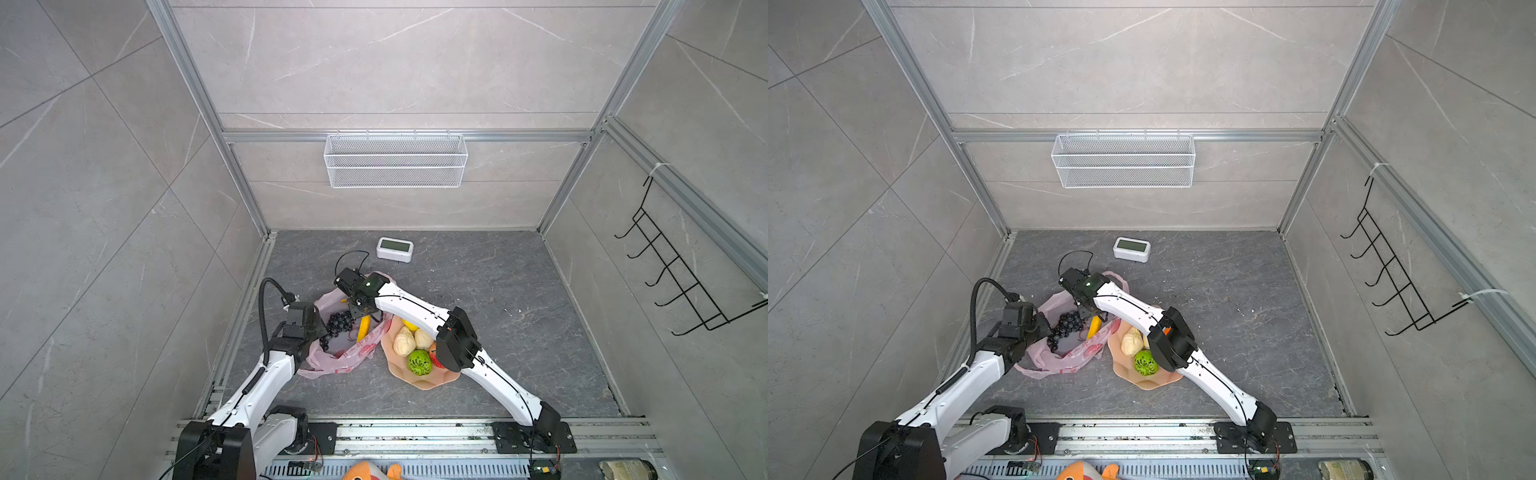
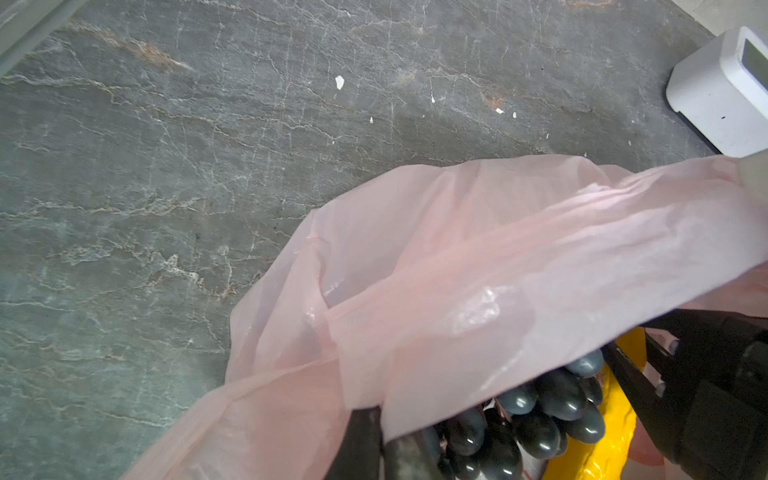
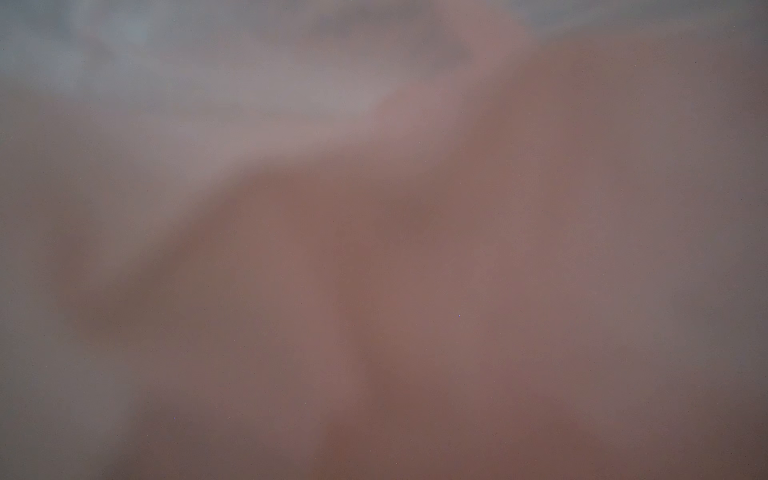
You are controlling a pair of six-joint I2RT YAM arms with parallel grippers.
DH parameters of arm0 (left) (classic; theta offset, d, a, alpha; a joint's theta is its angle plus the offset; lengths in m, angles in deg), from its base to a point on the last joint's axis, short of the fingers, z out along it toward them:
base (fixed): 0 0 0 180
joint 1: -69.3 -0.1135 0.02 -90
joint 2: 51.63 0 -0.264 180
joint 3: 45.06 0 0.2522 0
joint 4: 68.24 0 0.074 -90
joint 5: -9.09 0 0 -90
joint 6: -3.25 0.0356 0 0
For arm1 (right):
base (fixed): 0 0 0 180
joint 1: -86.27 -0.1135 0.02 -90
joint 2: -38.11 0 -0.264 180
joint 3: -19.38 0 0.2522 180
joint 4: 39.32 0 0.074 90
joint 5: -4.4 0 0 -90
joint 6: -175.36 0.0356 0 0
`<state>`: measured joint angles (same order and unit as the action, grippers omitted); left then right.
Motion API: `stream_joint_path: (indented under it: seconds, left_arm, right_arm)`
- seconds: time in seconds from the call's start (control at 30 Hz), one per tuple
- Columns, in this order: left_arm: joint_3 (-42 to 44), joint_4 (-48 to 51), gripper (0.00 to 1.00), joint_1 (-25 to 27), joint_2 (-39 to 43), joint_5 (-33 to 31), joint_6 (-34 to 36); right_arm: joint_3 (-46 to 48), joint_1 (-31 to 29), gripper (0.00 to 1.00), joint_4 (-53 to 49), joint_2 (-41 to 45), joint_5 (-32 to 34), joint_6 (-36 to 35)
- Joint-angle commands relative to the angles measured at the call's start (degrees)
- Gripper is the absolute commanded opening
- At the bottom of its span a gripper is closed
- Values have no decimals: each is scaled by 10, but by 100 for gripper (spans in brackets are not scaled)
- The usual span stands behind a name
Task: Take the fake fruits out of the plastic bag
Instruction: 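Lower the right gripper into the bag and grasp the banana, then lift the banana out and carry it over the peach bowl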
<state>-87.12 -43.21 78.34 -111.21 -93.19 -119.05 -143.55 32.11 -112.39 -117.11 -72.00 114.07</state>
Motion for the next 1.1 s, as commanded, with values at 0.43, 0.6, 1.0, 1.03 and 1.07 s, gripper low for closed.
stream_joint_path:
  seconds: [0.43,0.6,1.0,1.03,1.07]
  left_arm:
    - [-27,-9,0,4,-5,-7,11]
    - [-27,-7,0,4,-6,-15,11]
    - [-28,-7,0,4,-16,-21,7]
    - [-28,-7,0,3,-16,-21,7]
    - [-27,-8,0,3,-15,-21,6]
  right_arm:
    - [57,-21,23,18,107,45,-22]
    - [115,-23,23,39,153,46,-24]
    - [307,-32,23,108,303,40,-6]
    - [319,-33,23,113,313,40,-3]
    - [327,-35,23,117,321,37,-3]
